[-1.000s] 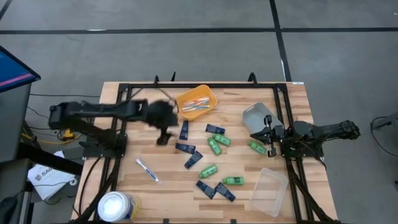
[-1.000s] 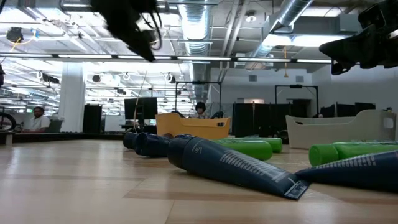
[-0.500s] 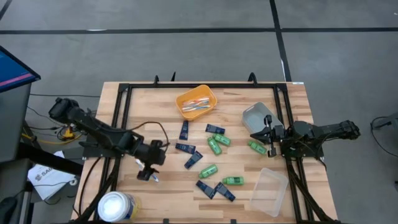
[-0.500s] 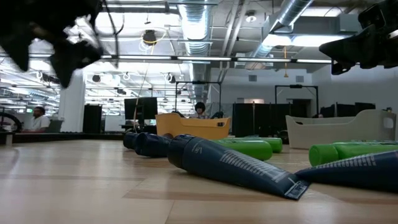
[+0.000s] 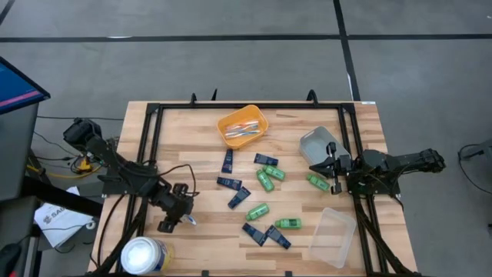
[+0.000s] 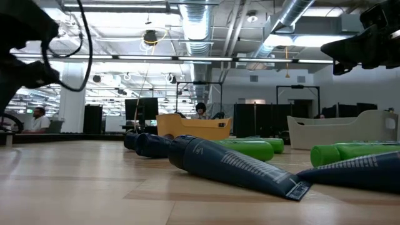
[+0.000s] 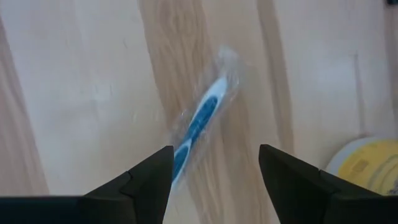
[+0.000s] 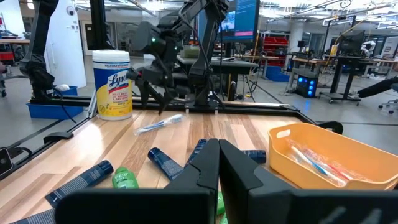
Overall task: Pick & Place Travel size toiletries
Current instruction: Put the blue toothbrush into the yellow bin
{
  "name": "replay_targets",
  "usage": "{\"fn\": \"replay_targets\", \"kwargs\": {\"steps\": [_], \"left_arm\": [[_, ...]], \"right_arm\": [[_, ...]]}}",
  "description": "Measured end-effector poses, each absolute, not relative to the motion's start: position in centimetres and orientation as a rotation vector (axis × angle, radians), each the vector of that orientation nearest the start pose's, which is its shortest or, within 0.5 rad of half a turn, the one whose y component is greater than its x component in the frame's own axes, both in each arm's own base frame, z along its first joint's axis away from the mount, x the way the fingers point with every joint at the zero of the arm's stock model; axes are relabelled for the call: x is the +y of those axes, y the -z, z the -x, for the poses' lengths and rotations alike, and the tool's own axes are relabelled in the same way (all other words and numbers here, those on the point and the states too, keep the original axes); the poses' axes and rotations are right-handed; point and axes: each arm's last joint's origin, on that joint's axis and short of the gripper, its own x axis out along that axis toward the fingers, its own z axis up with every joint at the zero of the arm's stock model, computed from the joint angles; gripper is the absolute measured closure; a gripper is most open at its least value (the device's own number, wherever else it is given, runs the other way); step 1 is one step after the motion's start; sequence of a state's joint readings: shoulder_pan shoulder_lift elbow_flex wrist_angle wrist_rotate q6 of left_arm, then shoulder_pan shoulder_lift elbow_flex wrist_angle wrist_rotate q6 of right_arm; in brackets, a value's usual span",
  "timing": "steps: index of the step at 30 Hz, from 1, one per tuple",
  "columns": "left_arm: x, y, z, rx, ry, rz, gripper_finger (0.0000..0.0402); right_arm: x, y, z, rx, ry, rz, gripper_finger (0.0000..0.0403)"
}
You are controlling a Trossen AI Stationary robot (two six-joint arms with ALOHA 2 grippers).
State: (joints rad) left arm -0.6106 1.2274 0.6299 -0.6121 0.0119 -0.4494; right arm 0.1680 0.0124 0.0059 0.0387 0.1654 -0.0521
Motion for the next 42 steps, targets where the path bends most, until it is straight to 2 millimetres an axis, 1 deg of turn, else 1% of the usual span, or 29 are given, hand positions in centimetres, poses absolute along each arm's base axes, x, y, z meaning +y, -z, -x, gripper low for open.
{"fn": "replay_targets", "kwargs": {"steps": [3, 8, 12, 17, 21, 25, 29, 37, 40, 42], "left_arm": [[-11.4, -16.9, -16.3, 1.267, 0.220, 0.045, 0.0171], [-11.0, -16.1, -15.9, 1.266, 0.171, 0.019, 0.0172], [-10.7, -15.3, -15.5, 1.296, 0.181, 0.024, 0.0173], [-10.3, -14.4, -15.0, 1.308, 0.158, 0.004, 0.0181], [-9.9, -13.5, -14.4, 1.337, 0.143, -0.012, 0.0196], [-9.7, -13.0, -14.0, 1.351, 0.148, -0.011, 0.0220], [-9.6, -13.0, -14.0, 1.351, 0.143, -0.014, 0.0250], [-9.7, -12.9, -14.1, 1.350, 0.156, 0.005, 0.0342], [-9.7, -13.0, -14.2, 1.344, 0.139, 0.049, 0.0368], [-9.7, -13.2, -14.5, 1.337, 0.108, 0.098, 0.0373]], "right_arm": [[1.2, -16.8, -9.7, -0.032, -0.002, 0.047, 0.0403], [1.2, -16.8, -9.7, -0.032, -0.001, 0.047, 0.0403], [1.2, -16.8, -9.7, -0.032, -0.002, 0.047, 0.0403], [1.2, -16.8, -9.7, -0.031, -0.001, 0.047, 0.0403], [1.2, -16.8, -9.7, -0.032, -0.001, 0.047, 0.0403], [1.2, -16.8, -9.7, -0.032, -0.001, 0.046, 0.0403], [1.2, -16.8, -9.7, -0.032, -0.001, 0.047, 0.0403], [1.2, -16.8, -9.7, -0.032, -0.001, 0.046, 0.0403], [1.2, -16.8, -9.7, -0.032, -0.001, 0.046, 0.0403], [1.2, -16.8, -9.7, -0.032, -0.001, 0.047, 0.0403]]}}
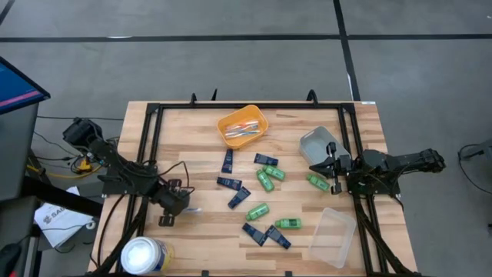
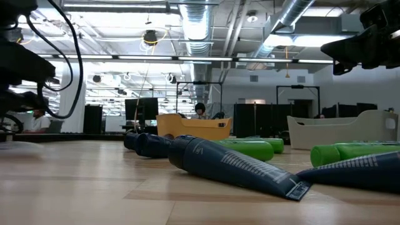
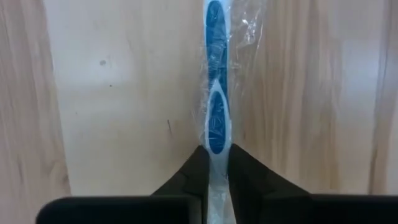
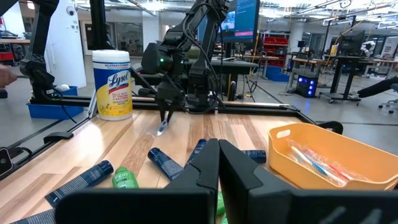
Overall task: Pick & Place Travel size toiletries
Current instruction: Put the blue toothbrush into the yellow bin
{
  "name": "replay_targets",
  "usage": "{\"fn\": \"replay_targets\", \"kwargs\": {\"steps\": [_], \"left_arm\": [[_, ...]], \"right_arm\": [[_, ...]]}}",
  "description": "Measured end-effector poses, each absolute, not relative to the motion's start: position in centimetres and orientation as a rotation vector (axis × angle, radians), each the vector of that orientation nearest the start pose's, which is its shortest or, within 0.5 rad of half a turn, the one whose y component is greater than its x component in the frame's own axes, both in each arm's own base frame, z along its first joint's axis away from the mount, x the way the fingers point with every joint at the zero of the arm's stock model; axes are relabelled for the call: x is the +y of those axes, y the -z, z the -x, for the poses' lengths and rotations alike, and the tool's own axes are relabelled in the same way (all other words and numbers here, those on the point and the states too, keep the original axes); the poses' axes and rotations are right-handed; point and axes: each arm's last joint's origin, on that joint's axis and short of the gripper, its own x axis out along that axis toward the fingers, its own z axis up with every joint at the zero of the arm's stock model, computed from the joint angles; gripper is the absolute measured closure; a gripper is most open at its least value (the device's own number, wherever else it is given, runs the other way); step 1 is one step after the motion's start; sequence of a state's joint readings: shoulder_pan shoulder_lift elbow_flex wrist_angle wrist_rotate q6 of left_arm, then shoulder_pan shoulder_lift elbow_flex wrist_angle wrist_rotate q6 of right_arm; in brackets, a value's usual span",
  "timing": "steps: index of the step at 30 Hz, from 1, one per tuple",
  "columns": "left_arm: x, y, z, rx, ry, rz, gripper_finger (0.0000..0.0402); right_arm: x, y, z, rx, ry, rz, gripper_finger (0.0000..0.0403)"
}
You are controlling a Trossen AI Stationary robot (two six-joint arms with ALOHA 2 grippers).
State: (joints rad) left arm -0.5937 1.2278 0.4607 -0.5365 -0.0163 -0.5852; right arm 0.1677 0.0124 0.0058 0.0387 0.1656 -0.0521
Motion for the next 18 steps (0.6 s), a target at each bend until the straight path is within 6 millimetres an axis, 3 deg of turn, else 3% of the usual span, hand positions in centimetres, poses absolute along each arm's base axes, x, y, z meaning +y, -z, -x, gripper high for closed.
{"fn": "replay_targets", "kwargs": {"steps": [4, 10, 14, 18], "left_arm": [[-9.6, -14.1, -15.7, 1.278, 0.033, 0.163, 0.0362], [-8.6, -17.1, -18.8, 1.109, -0.091, 0.226, 0.0368], [-6.6, -19.6, -21.2, 0.950, -0.249, 0.248, 0.0371], [-3.4, -22.2, -23.6, 0.769, -0.362, 0.203, 0.0368]], "right_arm": [[1.2, -16.8, -9.7, -0.032, -0.001, 0.046, 0.0403], [1.2, -16.8, -9.7, -0.032, -0.001, 0.047, 0.0403], [1.2, -16.8, -9.7, -0.032, -0.001, 0.047, 0.0403], [1.2, -16.8, -9.7, -0.031, -0.001, 0.047, 0.0403]]}}
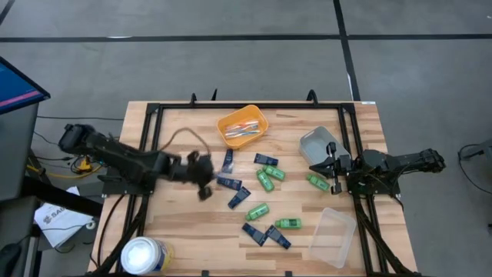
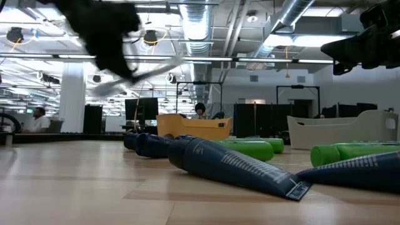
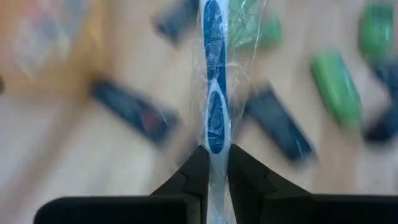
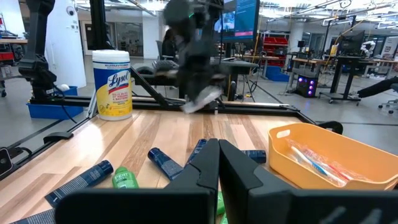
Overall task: Pick & Place Travel size toiletries
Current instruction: Put the blue toothbrush into the yellow bin
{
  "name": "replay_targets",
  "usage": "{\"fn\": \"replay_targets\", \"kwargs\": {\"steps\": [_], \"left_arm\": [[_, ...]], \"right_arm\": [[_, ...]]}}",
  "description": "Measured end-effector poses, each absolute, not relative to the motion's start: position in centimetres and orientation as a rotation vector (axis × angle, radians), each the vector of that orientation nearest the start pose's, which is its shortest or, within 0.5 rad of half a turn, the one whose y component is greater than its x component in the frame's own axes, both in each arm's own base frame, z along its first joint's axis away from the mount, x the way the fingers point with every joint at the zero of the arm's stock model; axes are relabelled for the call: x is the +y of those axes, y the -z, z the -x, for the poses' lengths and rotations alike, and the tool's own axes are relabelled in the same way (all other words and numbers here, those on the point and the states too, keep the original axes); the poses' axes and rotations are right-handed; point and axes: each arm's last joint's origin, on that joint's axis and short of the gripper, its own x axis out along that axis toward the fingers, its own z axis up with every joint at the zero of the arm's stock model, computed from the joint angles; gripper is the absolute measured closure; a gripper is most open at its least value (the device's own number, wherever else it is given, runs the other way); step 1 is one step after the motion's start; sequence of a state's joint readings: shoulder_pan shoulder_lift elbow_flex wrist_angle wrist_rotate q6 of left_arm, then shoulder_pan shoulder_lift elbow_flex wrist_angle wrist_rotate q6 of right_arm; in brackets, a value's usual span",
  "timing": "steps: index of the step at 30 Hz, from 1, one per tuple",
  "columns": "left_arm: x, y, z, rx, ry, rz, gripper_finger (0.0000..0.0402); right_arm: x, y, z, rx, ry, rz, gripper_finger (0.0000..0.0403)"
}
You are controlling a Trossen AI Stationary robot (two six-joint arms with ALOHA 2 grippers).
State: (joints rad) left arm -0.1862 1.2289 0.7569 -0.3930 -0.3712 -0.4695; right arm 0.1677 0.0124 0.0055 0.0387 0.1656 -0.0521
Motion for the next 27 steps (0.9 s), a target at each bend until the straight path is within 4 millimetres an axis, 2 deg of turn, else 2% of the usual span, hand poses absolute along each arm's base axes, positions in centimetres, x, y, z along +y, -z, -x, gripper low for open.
{"fn": "replay_targets", "kwargs": {"steps": [7, 10, 13, 19, 24, 27], "left_arm": [[4.1, -26.0, -25.8, 0.588, -0.491, 0.087, 0.0368], [7.2, -27.1, -26.4, 0.554, -0.543, 0.046, 0.0369], [9.8, -27.4, -27.3, 0.569, -0.535, 0.015, 0.0369], [13.0, -26.0, -30.6, 0.655, -0.512, -0.051, 0.0368], [14.0, -24.1, -33.4, 0.717, -0.492, -0.073, 0.0368], [14.4, -22.7, -34.4, 0.757, -0.486, -0.071, 0.0365]], "right_arm": [[1.2, -16.8, -9.7, -0.031, -0.001, 0.047, 0.0403], [1.2, -16.8, -9.7, -0.031, -0.001, 0.047, 0.0403], [1.2, -16.8, -9.7, -0.031, -0.001, 0.047, 0.0403], [1.2, -16.8, -9.7, -0.031, -0.001, 0.047, 0.0403], [1.2, -16.8, -9.7, -0.031, -0.001, 0.047, 0.0403], [1.2, -16.8, -9.7, -0.031, -0.001, 0.047, 0.0403]]}}
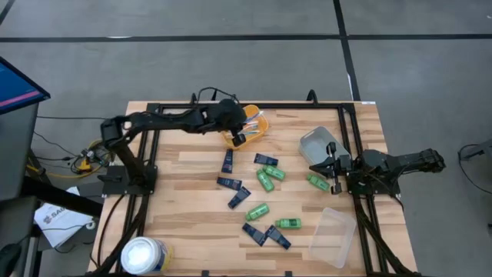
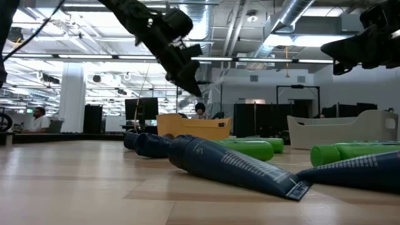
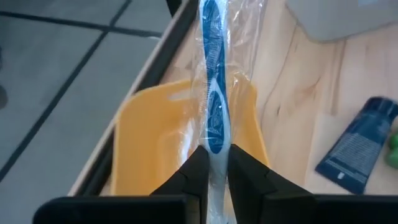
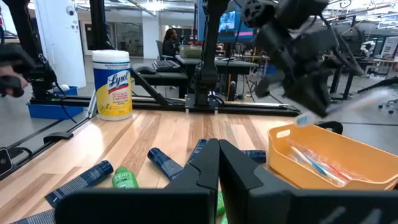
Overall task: Pick & Place Travel size toiletries
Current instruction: Put the blue toothbrush into the yellow bin, then put the dark blue shave cream into the transparent bin
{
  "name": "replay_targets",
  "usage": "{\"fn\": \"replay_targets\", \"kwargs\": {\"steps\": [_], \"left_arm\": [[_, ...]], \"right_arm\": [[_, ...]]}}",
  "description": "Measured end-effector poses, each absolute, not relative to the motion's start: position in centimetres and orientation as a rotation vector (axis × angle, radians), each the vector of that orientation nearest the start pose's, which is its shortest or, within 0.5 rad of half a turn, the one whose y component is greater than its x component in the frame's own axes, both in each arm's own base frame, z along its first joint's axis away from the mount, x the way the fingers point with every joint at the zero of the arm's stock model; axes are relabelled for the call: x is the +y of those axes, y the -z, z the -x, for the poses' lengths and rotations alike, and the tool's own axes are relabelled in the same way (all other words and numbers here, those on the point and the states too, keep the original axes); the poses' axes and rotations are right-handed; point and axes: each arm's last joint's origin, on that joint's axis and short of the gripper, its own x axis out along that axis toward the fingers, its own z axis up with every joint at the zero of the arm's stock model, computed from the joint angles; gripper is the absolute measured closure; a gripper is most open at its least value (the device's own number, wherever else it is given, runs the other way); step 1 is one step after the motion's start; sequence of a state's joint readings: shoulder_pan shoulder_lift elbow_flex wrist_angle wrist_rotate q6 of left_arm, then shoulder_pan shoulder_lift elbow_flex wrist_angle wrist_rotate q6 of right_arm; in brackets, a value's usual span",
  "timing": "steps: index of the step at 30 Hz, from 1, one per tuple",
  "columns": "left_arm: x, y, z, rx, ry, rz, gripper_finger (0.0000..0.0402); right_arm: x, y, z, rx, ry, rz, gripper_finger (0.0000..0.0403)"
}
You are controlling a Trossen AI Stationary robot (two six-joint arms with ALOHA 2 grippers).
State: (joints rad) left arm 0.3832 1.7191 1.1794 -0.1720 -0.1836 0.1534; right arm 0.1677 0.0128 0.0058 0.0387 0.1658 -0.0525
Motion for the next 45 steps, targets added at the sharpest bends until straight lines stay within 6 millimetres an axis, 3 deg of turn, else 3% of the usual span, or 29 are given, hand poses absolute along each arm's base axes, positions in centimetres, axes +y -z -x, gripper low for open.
{"fn": "replay_targets", "kwargs": {"steps": [6, 17, 28, 31, 35, 41, 45], "left_arm": [[14.3, -20.7, -35.1, 0.824, -0.466, -0.070, 0.0348], [14.3, -20.3, -35.0, 0.854, -0.486, -0.084, 0.0314], [14.3, -21.2, -34.5, 0.838, -0.553, -0.049, 0.0206], [14.0, -23.3, -33.9, 0.765, -0.581, -0.017, 0.0186], [13.2, -28.0, -32.0, 0.592, -0.624, 0.061, 0.0179], [11.1, -36.2, -26.4, 0.286, -0.641, 0.123, 0.0195], [9.4, -40.1, -22.0, 0.128, -0.636, 0.116, 0.0222]], "right_arm": [[1.2, -16.8, -9.7, -0.031, -0.001, 0.046, 0.0403], [1.2, -16.8, -9.7, -0.031, -0.001, 0.039, 0.0403], [1.2, -16.8, -9.7, -0.031, -0.002, 0.039, 0.0403], [1.2, -16.8, -9.7, -0.035, -0.004, -0.002, 0.0403], [1.2, -17.5, -9.7, -0.096, -0.009, -0.115, 0.0403], [1.1, -19.6, -9.2, -0.320, -0.025, -0.179, 0.0403], [0.7, -21.0, -8.6, -0.473, 0.051, -0.197, 0.0403]]}}
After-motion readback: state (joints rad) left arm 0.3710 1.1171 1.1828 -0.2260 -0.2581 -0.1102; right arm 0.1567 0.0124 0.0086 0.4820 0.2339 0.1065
